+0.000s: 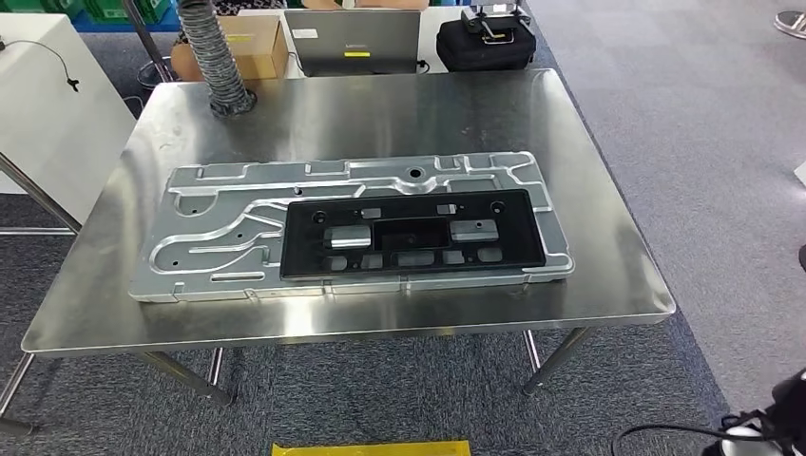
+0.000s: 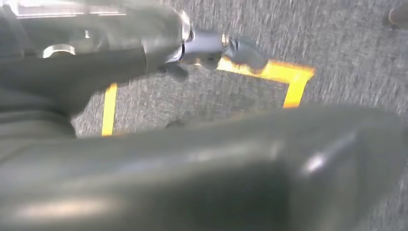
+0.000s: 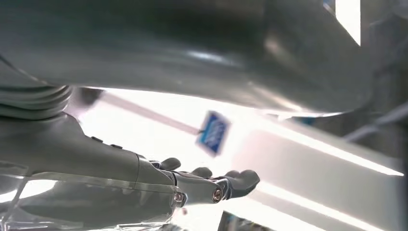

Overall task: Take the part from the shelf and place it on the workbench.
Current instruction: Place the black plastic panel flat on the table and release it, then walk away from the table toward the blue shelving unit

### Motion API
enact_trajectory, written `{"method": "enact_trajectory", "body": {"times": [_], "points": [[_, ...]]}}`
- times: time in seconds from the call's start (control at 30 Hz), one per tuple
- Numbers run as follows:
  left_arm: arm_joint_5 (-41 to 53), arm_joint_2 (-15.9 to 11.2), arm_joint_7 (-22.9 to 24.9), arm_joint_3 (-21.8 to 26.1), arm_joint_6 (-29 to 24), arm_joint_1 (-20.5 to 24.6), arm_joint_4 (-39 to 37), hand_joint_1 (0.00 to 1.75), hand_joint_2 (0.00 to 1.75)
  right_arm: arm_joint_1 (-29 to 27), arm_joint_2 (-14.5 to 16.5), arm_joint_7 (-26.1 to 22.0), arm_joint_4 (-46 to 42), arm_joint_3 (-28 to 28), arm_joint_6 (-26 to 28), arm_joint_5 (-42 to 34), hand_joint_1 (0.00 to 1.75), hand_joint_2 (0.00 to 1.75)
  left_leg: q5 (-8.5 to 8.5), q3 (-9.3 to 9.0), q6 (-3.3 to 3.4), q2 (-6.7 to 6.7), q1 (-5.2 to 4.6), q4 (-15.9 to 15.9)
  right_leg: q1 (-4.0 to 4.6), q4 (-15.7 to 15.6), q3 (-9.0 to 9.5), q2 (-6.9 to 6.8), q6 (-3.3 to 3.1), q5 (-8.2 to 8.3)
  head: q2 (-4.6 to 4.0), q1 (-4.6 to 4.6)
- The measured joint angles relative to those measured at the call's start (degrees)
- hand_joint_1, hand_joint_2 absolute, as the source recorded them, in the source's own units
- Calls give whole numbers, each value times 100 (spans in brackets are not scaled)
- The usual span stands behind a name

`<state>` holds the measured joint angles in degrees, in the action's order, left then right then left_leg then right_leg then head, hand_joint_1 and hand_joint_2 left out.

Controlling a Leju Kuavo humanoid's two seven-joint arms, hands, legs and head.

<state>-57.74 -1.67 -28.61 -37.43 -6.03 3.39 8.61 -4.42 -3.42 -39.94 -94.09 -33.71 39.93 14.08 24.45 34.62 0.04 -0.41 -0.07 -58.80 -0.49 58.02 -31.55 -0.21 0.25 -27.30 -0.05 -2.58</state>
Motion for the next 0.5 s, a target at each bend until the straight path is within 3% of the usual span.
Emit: {"method": "enact_trajectory", "body": {"times": [0.03, 0.1, 0.17, 0.2, 0.23, 0.27, 0.33, 0.37, 0.4, 0.5], "points": [[-2, -2, 4, -4, -2, -9, 0, 0, 0, -50, 52, 1, 184, -129, -3, 70, 0, 0, 106, 38, -31, 1, 6, -90, -13, -17, -27, -10, -41, 41, -1, 0], [-9, -4, 8, -27, -4, -16, 0, 0, 0, -97, 147, 2, 630, -382, -10, 319, 0, 0, 552, 198, -79, 7, 22, -579, -29, -35, -115, -24, -103, 128, -1, 0], [-23, -3, 1, -52, -3, -10, 0, 0, 0, -99, 212, 1, 1253, -663, -9, 641, 0, 0, 1004, 359, -108, 9, 32, -1253, -23, -32, -227, -27, -124, 211, 0, -1], [-31, -3, -6, -60, -2, -8, 0, 0, 0, -81, 229, 1, 1639, -812, -8, 800, 0, 0, 1100, 348, -114, 9, 34, -1430, -19, -28, -280, -29, -119, 253, 0, -1], [-40, -3, -14, -69, 0, -10, 0, 0, 0, -56, 237, 4, 2086, -977, -3, 954, 0, 0, 1082, 234, -110, 9, 35, -1390, -15, -22, -329, -31, -110, 290, 0, -1], [-48, -3, -21, -82, 2, -11, 0, 0, 0, -40, 247, 9, 2538, -1150, 1, 1110, 0, 0, 981, 19, -98, 9, 36, -1137, -11, -14, -375, -36, -98, 324, -1, 0], [-60, -5, -37, -108, 4, -7, 0, 0, 0, -17, 280, 15, 3233, -1444, 8, 1430, 0, 0, 746, -545, -51, 5, 22, -303, -5, 10, -463, -45, -66, 399, 0, -1], [-65, -6, -48, -119, 4, -2, 0, 0, 0, 19, 297, 24, 3540, -1590, 10, 1672, 0, 0, 668, -730, -22, 3, 7, 15, -2, 15, -494, -43, -41, 441, 0, -1], [-69, -7, -54, -128, 4, 2, 0, 0, 0, 82, 310, 77, 3859, -1763, 11, 2040, 0, 0, 628, -826, 7, 3, -10, 201, -2, 14, -512, -38, -12, 486, 0, -1], [-74, -6, -61, -161, 11, 5, 0, 0, 0, 294, 415, 606, 4922, -2544, 15, 3871, 0, 0, 497, -784, 97, 12, -13, 271, -8, -31, -511, -22, 92, 581, 0, 0]]}}
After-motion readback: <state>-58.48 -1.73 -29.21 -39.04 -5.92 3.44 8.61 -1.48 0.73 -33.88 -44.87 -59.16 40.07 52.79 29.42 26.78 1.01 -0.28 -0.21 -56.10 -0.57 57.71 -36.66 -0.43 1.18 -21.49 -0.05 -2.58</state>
